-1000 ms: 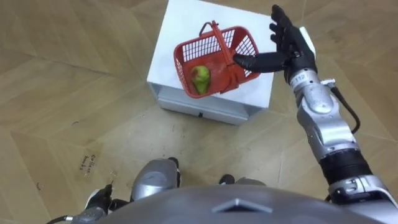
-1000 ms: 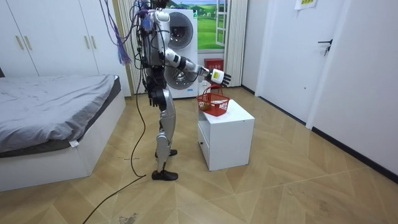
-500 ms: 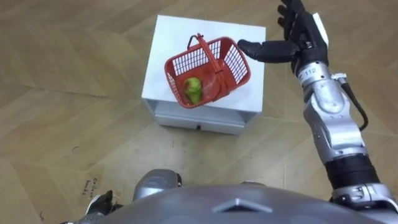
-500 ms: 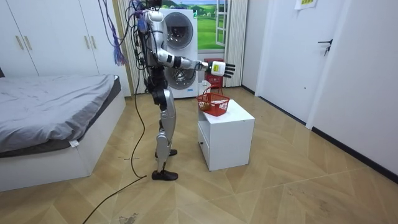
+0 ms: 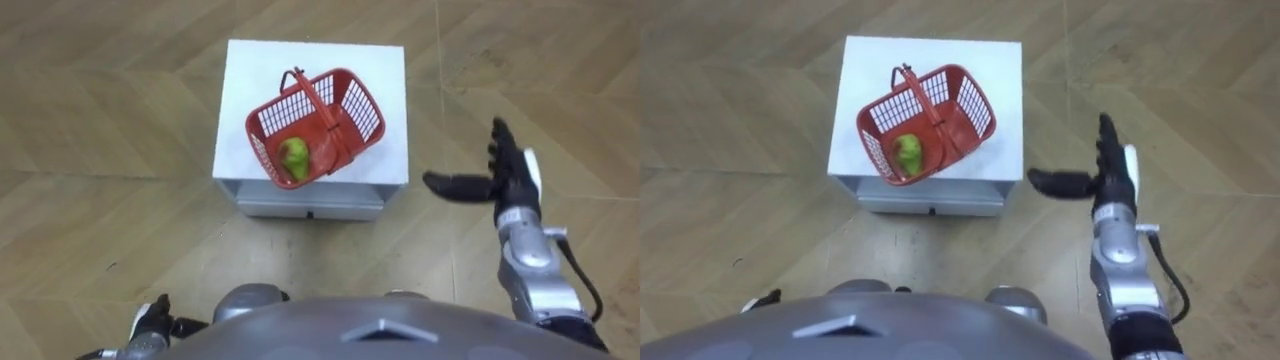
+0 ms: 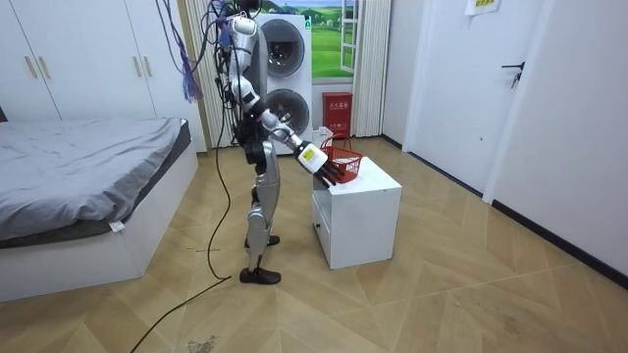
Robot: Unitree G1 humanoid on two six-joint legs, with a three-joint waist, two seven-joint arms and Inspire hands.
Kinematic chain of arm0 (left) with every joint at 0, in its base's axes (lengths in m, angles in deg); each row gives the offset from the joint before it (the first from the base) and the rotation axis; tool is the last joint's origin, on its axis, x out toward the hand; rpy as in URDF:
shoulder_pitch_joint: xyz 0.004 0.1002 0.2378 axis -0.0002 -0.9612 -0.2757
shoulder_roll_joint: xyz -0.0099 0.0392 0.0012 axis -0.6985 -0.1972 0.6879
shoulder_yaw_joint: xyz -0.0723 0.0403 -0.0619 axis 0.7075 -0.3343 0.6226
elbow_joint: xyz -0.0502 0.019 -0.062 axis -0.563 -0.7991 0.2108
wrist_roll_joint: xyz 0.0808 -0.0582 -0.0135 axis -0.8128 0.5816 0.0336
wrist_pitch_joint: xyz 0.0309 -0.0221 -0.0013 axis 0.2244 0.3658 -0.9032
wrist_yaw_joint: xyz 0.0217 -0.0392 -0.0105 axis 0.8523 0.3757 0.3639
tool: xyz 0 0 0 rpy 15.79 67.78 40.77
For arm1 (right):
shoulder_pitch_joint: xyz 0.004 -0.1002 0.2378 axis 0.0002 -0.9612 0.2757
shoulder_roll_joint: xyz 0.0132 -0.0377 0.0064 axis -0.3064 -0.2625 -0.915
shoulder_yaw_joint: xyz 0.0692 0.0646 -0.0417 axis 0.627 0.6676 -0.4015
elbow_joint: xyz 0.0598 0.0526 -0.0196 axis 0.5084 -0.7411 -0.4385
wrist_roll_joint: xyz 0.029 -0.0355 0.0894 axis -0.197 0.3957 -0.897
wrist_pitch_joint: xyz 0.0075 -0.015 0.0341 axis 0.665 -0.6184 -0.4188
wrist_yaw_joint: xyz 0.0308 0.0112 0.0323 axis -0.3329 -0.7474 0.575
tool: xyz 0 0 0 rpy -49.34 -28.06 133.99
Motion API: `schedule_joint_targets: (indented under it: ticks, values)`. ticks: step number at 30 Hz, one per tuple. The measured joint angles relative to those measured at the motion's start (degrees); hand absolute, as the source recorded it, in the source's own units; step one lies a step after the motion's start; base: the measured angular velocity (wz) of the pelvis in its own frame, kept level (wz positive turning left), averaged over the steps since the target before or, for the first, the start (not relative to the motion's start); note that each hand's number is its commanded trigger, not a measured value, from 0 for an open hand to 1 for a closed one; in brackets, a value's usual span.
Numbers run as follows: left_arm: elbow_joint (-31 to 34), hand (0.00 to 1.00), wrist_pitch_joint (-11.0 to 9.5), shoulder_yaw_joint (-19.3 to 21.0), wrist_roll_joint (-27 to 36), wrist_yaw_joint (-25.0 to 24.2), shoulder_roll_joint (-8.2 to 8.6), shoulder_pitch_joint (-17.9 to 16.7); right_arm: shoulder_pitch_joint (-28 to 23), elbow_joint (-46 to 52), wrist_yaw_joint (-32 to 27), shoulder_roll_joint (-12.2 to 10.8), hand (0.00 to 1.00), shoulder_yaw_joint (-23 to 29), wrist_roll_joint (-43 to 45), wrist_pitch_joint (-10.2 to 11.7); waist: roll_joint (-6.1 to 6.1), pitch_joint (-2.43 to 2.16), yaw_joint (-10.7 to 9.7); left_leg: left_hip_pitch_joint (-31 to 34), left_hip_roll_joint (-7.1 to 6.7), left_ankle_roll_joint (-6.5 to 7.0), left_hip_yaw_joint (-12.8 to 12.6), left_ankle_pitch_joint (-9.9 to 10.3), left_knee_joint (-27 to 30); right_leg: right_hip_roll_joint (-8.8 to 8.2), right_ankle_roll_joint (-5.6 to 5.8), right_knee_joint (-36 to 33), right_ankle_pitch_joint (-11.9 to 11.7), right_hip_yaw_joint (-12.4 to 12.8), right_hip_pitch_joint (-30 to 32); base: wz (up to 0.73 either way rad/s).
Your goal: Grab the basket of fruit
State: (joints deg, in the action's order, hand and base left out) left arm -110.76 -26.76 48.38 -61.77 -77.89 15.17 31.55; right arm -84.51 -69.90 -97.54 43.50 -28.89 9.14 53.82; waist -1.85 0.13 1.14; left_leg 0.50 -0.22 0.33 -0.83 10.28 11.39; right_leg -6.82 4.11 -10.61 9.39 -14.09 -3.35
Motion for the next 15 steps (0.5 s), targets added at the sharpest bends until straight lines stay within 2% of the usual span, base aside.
schedule_joint_targets:
  ticks: [4, 7, 9, 14, 15]
  values:
    - [-0.18, 0.00, 0.23, -0.02, -0.40, 0.16, 0.55, -1.12, -0.41, -10.24, -0.11, -0.04, 0.00, 0.12, 0.61, -0.13, 0.59, 0.16, -0.02, -1.32, 0.01, -0.05, -0.04, 0.22, -0.26, 0.06, 0.15, 0.22, 0.11, -0.03, -1.43, 0.00]
    - [-0.27, 0.00, 0.83, -0.02, -0.48, 0.16, 1.31, -2.27, -0.01, -17.22, 0.35, -0.12, 0.00, 0.12, 0.17, -0.15, 0.35, 0.19, -0.01, -2.14, -0.04, -0.06, -0.02, 0.26, -0.36, 0.13, 0.16, 0.91, 0.13, 0.05, -2.50, 0.00]
    - [-0.27, 0.00, 1.65, 0.01, -1.18, 0.12, 1.64, -2.46, -0.18, -20.15, 1.01, -0.14, 0.00, 0.12, -1.06, -0.32, 0.57, 0.04, 0.08, -2.13, -0.05, -0.07, 0.23, 0.27, -0.21, 0.17, 0.16, 0.98, 0.14, -0.08, -2.66, 0.05]
    - [0.01, 0.00, 3.34, 0.07, -5.48, -1.35, 2.01, -2.88, -0.39, -23.82, 5.06, -0.86, 0.00, 0.61, -3.77, -2.01, 0.57, -0.02, 0.34, -2.09, -0.20, -0.13, 0.87, 0.30, 0.07, 0.15, 0.21, 1.12, 0.67, -0.22, -2.74, 0.05]
    - [0.17, 0.00, 3.96, 0.07, -5.53, -1.85, 2.02, -2.87, -0.18, -25.18, 5.91, -0.89, 0.00, 0.74, -4.71, -2.23, 0.34, -0.19, 0.36, -2.13, -0.28, -0.17, 1.09, 0.33, 0.10, 0.12, 0.24, 1.11, 0.86, -0.29, -2.81, 0.08]
